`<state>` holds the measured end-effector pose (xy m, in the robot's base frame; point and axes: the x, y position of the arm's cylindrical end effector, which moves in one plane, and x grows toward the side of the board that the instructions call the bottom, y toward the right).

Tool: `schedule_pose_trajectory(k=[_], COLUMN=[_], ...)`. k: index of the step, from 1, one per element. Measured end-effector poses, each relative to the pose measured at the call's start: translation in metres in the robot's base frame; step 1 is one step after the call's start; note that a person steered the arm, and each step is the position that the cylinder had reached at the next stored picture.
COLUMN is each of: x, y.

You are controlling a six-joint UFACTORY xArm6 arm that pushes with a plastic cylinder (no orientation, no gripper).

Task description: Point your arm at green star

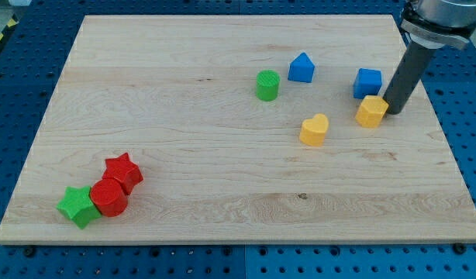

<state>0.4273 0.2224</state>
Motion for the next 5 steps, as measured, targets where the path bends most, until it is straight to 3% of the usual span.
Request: schedule_pose_trajectory(k=[2,3,5], x=[0.002,0.017,0.152], y=[0.000,0.052,0.041])
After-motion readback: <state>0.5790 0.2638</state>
